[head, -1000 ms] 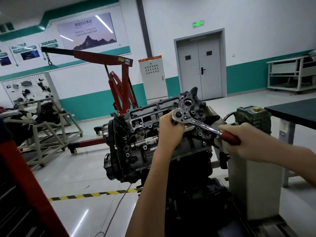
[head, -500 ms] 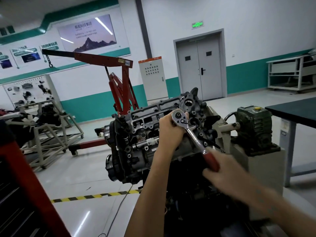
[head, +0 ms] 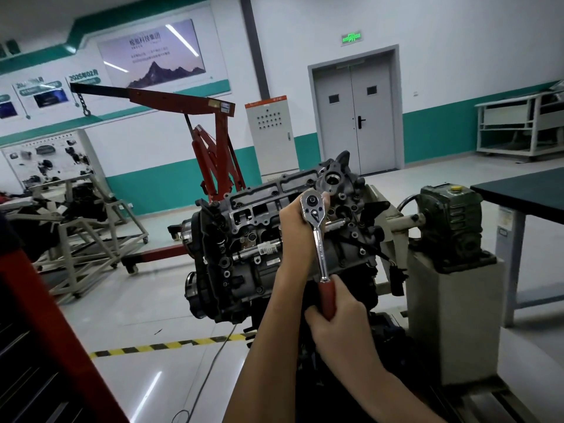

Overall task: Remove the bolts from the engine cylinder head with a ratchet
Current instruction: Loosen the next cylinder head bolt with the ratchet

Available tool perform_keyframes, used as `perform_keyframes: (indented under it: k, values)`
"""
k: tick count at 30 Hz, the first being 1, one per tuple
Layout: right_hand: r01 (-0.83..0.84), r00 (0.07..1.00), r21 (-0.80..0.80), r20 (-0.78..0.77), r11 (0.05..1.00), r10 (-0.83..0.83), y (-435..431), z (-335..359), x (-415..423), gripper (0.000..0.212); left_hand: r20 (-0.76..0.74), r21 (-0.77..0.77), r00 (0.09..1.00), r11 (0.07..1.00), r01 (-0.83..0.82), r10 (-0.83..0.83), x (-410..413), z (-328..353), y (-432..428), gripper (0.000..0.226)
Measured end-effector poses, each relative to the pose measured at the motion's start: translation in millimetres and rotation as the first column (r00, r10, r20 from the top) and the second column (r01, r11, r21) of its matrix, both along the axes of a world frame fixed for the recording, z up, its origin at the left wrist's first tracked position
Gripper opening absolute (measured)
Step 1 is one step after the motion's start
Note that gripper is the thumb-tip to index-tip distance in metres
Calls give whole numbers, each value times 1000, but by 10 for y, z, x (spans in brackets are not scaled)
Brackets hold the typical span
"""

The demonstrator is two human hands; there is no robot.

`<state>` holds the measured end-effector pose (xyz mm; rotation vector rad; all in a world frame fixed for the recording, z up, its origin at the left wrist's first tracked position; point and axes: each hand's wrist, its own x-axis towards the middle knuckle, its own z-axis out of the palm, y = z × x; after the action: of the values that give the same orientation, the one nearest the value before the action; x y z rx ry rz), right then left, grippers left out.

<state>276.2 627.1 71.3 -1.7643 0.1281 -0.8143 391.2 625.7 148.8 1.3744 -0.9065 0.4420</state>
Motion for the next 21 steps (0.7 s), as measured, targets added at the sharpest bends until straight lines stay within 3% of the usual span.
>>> perform_keyframes:
  k: [2, 4, 7, 10, 11, 13, 17, 19, 21]
  values:
    - [-32, 998, -90, -54, 995, 27, -148, 55, -41, 18, 14, 27, 1000, 1000, 7, -8, 13, 14, 34, 51]
    - [-64, 992, -311, -122, 948, 27, -532, 178, -180, 20, 11, 76, 1000, 997, 0, 0, 49, 44, 48, 53]
    - [-169, 965, -601, -264, 781, 6, -1162, 585, -336, 33, 30, 193, 999, 981, -23, 18, 100, 114, 66, 51]
    - [-150, 961, -771, -260, 619, -91, -1458, 874, -289, 29, 49, 228, 999, 974, -5, -6, 118, 110, 104, 43]
    - [-140, 961, -766, -257, 627, -99, -1463, 864, -266, 27, 43, 210, 999, 978, 1, -10, 110, 98, 106, 43]
    - [-130, 964, -673, -259, 728, -67, -1320, 658, -269, 31, 34, 148, 999, 989, 1, -6, 77, 47, 88, 48]
    - [58, 995, -306, -63, 950, -81, -564, 96, -202, 22, 37, 77, 999, 997, -29, 26, 18, 10, 41, 49]
    - [47, 997, -131, -62, 990, -55, -204, -10, -64, 19, 70, 75, 996, 996, -53, 48, 26, 18, 38, 49]
    - [-18, 998, -64, -68, 998, 13, -52, -25, 3, 16, 95, 95, 993, 992, -79, 70, 42, 26, 42, 49]
